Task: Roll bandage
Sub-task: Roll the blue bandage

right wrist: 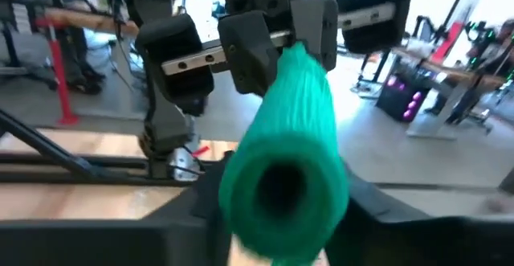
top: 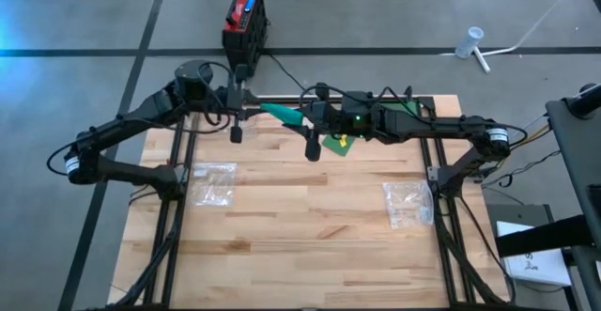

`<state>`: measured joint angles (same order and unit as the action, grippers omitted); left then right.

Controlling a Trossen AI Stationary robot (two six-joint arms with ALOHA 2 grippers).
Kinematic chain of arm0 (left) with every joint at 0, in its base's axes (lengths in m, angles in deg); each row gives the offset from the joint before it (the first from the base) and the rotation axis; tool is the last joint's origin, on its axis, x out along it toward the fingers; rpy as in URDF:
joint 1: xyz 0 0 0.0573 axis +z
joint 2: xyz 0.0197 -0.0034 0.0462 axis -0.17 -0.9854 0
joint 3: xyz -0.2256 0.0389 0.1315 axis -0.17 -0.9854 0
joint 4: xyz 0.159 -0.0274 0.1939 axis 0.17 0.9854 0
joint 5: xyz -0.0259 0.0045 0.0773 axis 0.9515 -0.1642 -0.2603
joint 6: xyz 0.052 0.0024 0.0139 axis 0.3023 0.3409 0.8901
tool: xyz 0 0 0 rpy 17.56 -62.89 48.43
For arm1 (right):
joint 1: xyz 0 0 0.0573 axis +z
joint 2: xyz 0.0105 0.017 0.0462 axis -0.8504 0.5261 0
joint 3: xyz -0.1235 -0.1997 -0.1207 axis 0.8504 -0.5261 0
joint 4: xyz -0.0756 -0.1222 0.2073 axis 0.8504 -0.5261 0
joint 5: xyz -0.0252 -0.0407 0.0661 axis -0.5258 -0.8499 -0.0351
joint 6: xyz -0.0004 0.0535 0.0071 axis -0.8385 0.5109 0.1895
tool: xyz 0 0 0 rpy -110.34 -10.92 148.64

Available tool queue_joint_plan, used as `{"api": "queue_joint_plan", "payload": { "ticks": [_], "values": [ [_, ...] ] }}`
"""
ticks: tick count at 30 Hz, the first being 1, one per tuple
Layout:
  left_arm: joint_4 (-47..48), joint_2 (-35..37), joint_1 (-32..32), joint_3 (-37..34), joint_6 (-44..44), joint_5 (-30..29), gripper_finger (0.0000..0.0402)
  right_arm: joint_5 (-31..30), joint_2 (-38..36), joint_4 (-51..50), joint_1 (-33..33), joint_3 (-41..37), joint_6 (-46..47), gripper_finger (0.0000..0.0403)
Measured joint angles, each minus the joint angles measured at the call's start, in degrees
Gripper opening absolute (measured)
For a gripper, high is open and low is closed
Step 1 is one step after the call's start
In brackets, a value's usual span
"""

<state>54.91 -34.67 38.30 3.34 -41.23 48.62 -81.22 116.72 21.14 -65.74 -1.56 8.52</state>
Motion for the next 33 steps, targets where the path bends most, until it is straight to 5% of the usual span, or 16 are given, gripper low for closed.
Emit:
{"api": "queue_joint_plan", "payload": {
  "ticks": [9,15,33],
  "values": [
    [0.57,1.18,0.04,0.00,7.07,-0.31,0.0012,2.21,0.02,8.43,0.03,-4.55,13.50,0.0281],
    [0.53,1.25,0.02,0.00,10.46,0.07,0.0012,2.50,0.02,11.30,-0.04,-4.98,20.35,0.0337],
    [-1.10,-0.97,0.13,0.02,19.78,-7.27,0.0013,5.61,0.63,15.24,-5.79,-4.90,34.87,0.0348]
  ]
}}
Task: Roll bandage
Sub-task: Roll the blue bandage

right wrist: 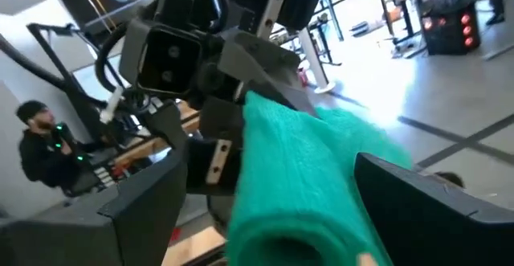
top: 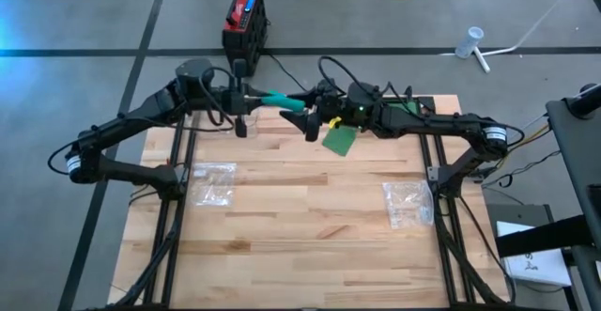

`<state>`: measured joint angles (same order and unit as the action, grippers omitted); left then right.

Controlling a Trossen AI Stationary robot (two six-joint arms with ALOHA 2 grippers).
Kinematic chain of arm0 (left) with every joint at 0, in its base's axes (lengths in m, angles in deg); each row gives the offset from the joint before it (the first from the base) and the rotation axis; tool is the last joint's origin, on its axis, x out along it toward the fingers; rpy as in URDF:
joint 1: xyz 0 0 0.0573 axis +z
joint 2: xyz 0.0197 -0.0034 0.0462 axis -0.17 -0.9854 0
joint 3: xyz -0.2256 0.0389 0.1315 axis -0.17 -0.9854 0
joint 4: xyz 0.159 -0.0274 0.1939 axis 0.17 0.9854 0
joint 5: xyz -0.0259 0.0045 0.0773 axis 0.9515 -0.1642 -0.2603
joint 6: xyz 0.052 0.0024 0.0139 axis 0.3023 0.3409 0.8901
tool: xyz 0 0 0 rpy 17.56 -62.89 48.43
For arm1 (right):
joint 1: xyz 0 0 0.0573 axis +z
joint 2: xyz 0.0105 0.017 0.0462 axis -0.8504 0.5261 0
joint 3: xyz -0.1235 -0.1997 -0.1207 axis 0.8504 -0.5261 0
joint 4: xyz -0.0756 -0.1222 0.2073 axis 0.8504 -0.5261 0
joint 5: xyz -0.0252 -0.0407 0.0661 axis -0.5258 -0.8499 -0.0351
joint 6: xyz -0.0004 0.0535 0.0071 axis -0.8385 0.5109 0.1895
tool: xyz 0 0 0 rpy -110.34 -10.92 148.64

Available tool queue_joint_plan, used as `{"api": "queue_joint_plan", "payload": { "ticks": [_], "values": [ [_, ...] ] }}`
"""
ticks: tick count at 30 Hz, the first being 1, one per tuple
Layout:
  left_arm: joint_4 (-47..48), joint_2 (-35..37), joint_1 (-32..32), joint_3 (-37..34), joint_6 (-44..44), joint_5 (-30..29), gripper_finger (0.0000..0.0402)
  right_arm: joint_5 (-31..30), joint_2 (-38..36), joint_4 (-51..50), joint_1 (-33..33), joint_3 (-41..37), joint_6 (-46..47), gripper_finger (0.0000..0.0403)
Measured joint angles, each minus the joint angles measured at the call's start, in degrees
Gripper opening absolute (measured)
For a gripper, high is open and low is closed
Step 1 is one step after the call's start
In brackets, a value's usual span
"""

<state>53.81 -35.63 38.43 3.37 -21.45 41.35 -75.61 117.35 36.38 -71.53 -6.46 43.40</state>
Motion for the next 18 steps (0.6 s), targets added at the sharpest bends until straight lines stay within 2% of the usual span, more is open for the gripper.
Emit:
{"api": "queue_joint_plan", "payload": {
  "ticks": [4,11,15,18],
  "values": [
    [-0.03,-0.52,-0.02,0.00,2.68,-0.05,0.0013,0.00,0.59,1.70,-0.18,0.02,2.82,0.0348],
    [-0.19,-0.67,0.50,0.00,9.89,-0.69,0.0013,-0.51,0.75,0.45,-1.15,-0.01,15.33,0.0348],
    [-1.39,-0.67,0.50,0.00,12.74,-0.75,0.0013,-2.89,0.75,1.08,-0.99,-0.04,18.34,0.0348],
    [-2.83,-0.67,0.50,0.00,12.80,-3.45,0.0017,-4.58,0.81,1.14,-0.98,-0.04,20.13,0.0348]
  ]
}}
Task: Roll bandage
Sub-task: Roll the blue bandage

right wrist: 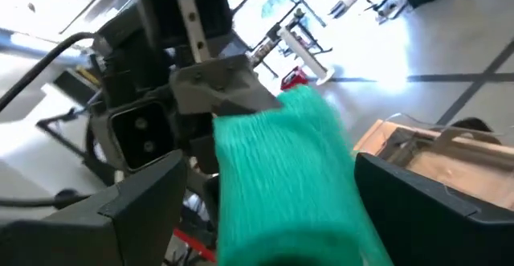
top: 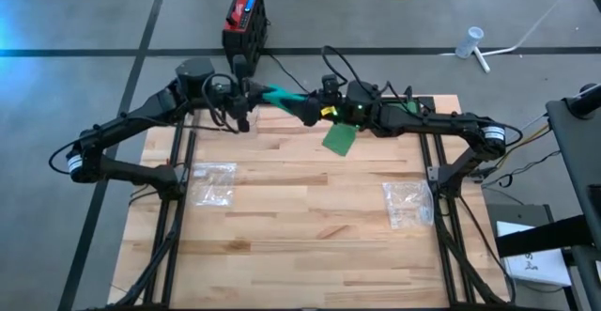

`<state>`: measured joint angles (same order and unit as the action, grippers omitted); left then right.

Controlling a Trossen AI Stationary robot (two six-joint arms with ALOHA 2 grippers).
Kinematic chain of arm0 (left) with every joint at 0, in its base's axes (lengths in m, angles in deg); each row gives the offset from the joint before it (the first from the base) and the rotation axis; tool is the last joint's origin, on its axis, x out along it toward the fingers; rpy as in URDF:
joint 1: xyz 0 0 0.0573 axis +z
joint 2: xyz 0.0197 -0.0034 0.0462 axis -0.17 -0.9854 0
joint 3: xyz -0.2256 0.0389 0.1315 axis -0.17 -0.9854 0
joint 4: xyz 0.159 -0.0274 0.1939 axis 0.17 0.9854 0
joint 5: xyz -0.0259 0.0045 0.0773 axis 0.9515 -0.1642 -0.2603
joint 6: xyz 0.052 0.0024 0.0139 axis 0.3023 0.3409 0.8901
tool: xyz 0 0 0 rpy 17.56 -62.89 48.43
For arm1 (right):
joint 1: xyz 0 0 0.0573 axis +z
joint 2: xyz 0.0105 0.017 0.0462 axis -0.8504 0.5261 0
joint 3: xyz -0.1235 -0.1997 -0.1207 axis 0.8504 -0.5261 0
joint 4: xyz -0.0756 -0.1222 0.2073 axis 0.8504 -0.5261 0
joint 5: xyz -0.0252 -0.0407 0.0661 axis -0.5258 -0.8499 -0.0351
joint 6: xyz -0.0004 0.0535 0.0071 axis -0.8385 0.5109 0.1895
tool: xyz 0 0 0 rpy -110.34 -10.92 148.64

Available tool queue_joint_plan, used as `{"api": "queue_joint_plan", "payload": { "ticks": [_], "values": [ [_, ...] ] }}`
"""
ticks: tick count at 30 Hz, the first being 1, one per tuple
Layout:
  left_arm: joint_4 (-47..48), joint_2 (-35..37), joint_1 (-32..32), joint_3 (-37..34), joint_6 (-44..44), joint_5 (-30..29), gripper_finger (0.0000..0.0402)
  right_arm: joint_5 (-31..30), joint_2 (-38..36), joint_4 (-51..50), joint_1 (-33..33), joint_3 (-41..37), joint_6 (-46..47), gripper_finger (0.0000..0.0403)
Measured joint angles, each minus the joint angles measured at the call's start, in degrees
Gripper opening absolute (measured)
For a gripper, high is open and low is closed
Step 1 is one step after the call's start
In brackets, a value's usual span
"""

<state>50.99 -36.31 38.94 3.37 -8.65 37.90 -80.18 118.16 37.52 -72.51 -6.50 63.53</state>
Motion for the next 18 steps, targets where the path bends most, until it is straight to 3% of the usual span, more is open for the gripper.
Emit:
{"api": "queue_joint_plan", "payload": {
  "ticks": [9,18],
  "values": [
    [-0.79,-2.11,0.58,0.02,1.47,-2.28,0.0031,-0.78,0.04,1.02,0.01,-0.02,-0.47,0.0340],
    [-3.65,-3.39,0.90,0.11,3.16,-3.36,0.0033,-1.24,0.04,1.16,-0.01,-0.04,-4.07,0.0239]
  ]
}}
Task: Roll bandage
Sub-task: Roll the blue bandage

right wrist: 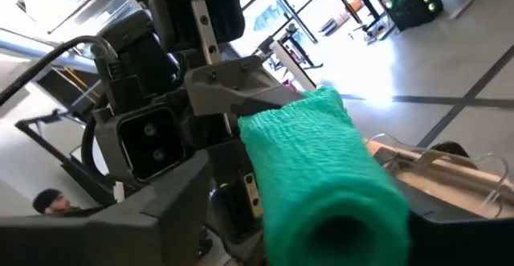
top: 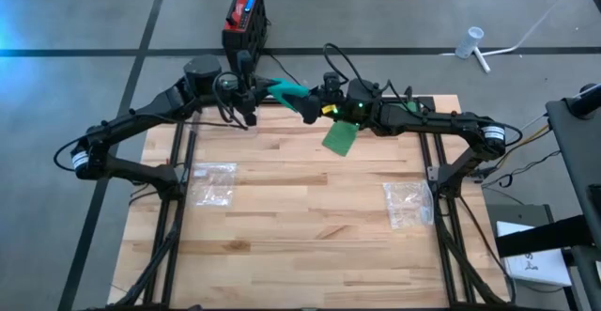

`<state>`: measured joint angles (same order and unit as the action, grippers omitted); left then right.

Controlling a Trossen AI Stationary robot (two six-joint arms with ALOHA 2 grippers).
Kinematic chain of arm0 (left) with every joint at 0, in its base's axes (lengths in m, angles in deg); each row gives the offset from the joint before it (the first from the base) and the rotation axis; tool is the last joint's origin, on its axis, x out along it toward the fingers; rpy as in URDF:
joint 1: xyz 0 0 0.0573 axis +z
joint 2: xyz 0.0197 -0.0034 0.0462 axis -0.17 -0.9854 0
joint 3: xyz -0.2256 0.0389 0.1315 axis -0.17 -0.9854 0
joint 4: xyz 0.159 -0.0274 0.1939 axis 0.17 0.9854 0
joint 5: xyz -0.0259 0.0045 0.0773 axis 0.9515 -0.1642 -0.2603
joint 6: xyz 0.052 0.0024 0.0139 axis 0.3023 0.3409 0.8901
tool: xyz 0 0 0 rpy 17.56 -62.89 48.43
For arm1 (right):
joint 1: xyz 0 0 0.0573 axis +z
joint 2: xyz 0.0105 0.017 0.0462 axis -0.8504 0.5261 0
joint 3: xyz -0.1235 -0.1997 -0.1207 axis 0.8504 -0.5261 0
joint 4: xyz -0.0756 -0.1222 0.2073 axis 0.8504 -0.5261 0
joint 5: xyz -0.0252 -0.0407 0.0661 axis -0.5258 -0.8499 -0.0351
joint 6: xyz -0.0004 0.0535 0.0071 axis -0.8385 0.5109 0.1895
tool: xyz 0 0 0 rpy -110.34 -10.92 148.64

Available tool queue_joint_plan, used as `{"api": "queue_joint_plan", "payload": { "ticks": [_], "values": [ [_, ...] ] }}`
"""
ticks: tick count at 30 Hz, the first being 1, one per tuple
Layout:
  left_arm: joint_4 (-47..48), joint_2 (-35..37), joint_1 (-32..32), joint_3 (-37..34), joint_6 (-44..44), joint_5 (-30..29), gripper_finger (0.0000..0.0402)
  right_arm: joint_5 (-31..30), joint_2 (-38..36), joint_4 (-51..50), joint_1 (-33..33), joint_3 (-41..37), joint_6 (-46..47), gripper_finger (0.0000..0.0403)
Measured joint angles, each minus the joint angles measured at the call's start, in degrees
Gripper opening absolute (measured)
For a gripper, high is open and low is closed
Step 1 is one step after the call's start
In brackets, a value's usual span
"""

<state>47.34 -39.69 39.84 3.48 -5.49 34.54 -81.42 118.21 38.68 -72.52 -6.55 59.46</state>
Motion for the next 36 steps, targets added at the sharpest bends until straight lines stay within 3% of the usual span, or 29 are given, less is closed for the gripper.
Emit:
{"api": "queue_joint_plan", "payload": {
  "ticks": [11,14,21,26,29,33,36],
  "values": [
    [0.28,0.37,0.04,0.00,-0.20,-0.04,0.0020,-0.44,0.00,-1.73,0.02,-0.02,-8.72,0.0106],
    [2.16,0.48,0.04,1.17,-3.65,-0.07,0.0018,-0.06,0.00,-2.84,0.13,-0.02,-13.90,0.0103],
    [6.95,0.57,0.16,5.41,-11.80,-0.74,0.0017,1.73,0.00,-6.22,0.61,0.04,-30.35,0.0146],
    [8.03,0.57,0.08,5.57,-14.09,0.09,0.0017,-3.06,0.00,-5.71,0.44,0.04,-33.42,0.0146],
    [8.47,0.59,0.13,5.57,-15.54,0.11,0.0018,-4.90,0.00,-5.84,0.42,0.04,-34.87,0.0106],
    [8.95,0.77,0.22,5.57,-17.07,0.24,0.0019,-5.01,0.00,-7.81,0.39,0.04,-35.57,0.0020],
    [10.23,1.19,0.93,6.57,-18.46,0.35,0.0017,-5.05,-0.46,-11.84,0.39,0.04,-36.78,0.0011]
  ]
}}
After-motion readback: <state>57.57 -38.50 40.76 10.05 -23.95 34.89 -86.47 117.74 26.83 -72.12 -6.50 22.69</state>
